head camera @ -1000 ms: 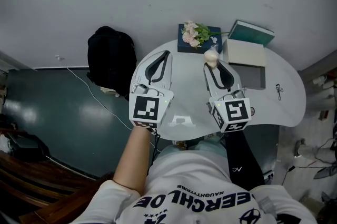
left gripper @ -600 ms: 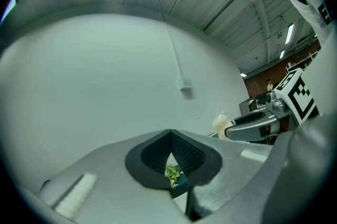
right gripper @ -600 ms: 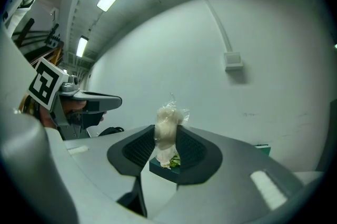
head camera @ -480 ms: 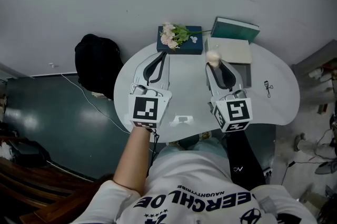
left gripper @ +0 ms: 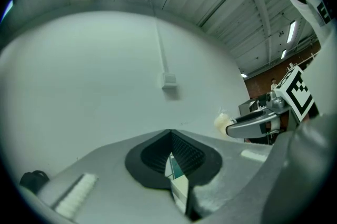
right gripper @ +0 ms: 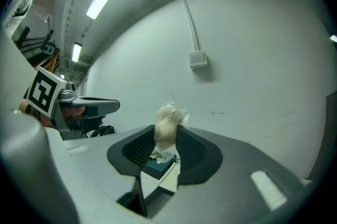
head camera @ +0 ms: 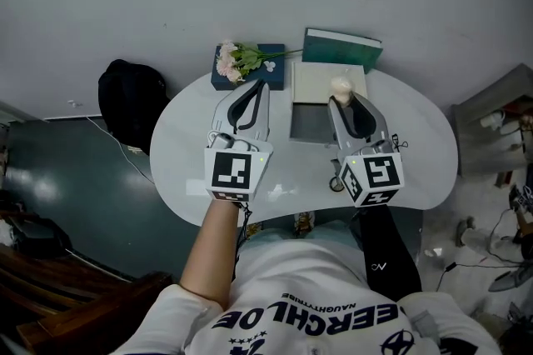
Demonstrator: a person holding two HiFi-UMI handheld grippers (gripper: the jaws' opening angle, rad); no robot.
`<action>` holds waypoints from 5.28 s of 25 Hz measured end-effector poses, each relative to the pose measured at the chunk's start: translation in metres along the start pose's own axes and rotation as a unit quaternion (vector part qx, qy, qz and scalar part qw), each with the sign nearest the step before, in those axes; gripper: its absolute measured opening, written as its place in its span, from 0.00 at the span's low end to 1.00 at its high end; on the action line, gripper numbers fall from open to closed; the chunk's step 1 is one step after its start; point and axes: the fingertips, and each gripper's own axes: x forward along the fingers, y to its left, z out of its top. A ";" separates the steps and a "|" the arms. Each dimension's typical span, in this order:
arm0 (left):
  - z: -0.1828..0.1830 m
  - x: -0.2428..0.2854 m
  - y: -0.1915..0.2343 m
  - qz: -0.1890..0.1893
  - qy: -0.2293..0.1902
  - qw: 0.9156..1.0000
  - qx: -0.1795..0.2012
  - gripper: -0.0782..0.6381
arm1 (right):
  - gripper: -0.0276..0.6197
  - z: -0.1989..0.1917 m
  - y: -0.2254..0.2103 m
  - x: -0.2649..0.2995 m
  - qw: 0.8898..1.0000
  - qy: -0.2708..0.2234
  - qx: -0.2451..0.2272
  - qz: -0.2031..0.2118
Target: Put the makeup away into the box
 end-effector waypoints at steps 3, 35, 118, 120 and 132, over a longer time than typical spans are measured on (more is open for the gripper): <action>-0.002 0.010 -0.014 0.014 0.004 1.000 0.000 0.11 | 0.28 -0.003 -0.014 0.002 1.000 0.002 -0.003 0.020; -0.050 -0.010 -0.006 0.079 0.050 0.995 -0.031 0.11 | 0.29 -0.232 0.028 0.066 0.936 0.313 0.014 0.159; 0.025 -0.030 -0.145 -0.256 -0.044 0.964 -0.049 0.11 | 0.53 -0.085 -0.022 -0.142 0.977 0.121 0.021 -0.174; 0.021 -0.030 -0.142 -0.252 -0.039 0.966 -0.048 0.11 | 0.56 -0.129 -0.014 -0.134 0.973 0.168 0.039 -0.156; -0.017 -0.026 -0.117 -0.220 -0.003 0.974 -0.045 0.11 | 0.64 -0.301 0.010 -0.125 0.922 0.344 0.120 -0.129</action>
